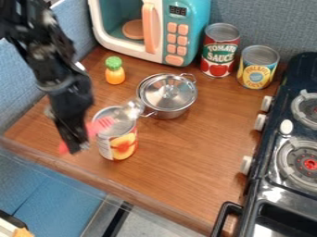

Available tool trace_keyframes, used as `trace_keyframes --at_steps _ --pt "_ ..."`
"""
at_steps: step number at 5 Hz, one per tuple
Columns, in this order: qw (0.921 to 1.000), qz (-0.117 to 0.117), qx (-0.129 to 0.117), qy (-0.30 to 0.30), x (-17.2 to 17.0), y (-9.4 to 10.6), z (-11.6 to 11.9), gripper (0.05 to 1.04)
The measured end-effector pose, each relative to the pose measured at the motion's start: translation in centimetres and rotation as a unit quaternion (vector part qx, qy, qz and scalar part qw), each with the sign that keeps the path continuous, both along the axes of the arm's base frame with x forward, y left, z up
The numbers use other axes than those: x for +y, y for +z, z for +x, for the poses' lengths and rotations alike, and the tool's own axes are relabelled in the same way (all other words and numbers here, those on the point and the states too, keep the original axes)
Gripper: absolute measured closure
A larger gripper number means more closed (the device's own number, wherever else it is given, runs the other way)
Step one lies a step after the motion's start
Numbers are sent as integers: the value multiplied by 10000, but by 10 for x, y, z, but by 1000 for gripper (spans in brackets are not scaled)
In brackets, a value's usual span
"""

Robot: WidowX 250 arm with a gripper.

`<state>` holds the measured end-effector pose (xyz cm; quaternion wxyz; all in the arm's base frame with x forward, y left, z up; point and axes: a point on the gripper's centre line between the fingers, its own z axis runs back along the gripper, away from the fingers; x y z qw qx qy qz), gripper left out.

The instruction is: Move the red spoon to the bottom left edge of the table

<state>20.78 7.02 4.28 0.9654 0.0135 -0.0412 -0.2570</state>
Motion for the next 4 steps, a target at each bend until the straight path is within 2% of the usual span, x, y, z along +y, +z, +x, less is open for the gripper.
trace_keyframes --at_steps 1,2,3,4 --pt "9997 -88 240 -34 -23 -10 -12 662" --pt "9999 -92 27 123 -22 5 -9 662" --pt "9961 -122 -313 818 11 28 1 662" --pt "9867 -86 -354 1582 55 28 2 662"
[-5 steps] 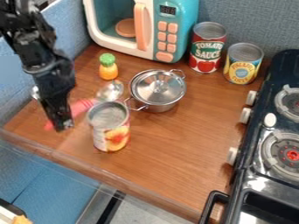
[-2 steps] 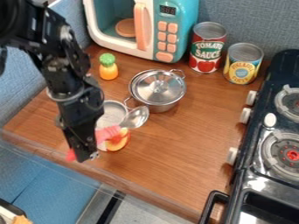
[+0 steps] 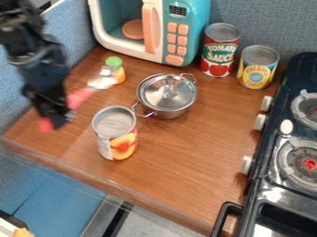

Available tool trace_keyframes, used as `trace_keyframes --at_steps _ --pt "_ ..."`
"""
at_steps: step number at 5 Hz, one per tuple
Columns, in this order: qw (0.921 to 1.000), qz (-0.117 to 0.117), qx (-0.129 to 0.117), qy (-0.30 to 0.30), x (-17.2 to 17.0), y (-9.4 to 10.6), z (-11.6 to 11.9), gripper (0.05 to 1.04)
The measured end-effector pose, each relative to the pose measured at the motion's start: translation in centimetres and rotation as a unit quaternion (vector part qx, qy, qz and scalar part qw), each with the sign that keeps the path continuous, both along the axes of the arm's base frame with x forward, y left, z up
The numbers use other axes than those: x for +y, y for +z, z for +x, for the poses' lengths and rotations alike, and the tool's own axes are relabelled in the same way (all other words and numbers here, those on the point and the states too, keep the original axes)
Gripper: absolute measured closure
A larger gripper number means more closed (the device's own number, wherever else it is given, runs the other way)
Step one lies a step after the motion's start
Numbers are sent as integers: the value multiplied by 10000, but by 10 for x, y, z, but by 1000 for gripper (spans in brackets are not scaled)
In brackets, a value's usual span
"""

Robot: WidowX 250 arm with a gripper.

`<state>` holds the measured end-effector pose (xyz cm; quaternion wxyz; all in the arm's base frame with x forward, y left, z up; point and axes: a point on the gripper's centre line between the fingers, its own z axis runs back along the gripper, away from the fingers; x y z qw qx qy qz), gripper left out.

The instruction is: Move the red spoon to the bottom left edge of the table

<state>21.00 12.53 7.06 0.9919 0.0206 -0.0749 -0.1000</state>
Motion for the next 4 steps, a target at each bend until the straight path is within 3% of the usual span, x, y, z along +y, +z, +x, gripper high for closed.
trace_keyframes --at_steps 2,3,4 --pt "9985 154 382 363 19 -64 19 662" --pt "9953 418 636 599 20 -82 25 662" --pt "9933 444 725 782 23 -88 29 598"
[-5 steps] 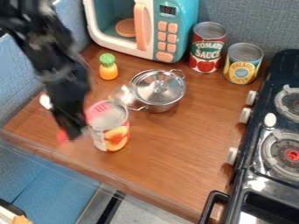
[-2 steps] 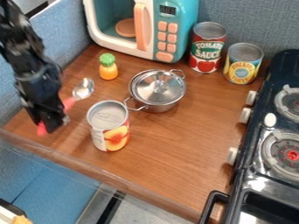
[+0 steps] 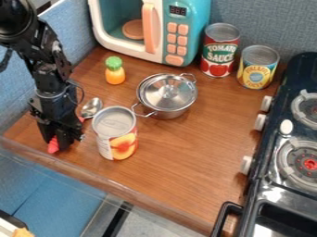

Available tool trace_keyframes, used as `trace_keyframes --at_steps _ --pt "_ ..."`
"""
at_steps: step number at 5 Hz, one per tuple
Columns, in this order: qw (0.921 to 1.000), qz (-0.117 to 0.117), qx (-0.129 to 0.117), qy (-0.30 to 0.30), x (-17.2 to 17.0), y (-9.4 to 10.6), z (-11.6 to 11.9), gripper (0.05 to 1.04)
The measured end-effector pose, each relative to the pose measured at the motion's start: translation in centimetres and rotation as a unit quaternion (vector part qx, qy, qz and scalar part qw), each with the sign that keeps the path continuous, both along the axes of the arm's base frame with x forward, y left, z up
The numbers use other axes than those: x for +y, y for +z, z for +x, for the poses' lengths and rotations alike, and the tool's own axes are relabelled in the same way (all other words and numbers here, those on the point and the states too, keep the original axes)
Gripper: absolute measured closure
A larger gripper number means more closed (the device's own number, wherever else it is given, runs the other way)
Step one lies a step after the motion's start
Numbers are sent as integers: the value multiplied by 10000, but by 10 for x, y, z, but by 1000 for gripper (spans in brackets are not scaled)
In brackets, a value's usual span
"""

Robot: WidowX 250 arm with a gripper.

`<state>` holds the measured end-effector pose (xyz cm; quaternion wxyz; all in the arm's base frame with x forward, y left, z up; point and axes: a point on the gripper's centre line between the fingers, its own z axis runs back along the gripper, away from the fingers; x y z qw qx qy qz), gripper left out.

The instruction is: Move the red spoon to the bottom left edge of the table

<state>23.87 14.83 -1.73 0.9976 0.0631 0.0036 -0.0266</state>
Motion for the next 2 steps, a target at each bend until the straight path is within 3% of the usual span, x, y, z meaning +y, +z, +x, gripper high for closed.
trace_keyframes --at_steps 1,2 --pt "9997 -156 -193 -24 1 13 1 284" --pt "9986 -221 -467 -144 7 42 -1 80"
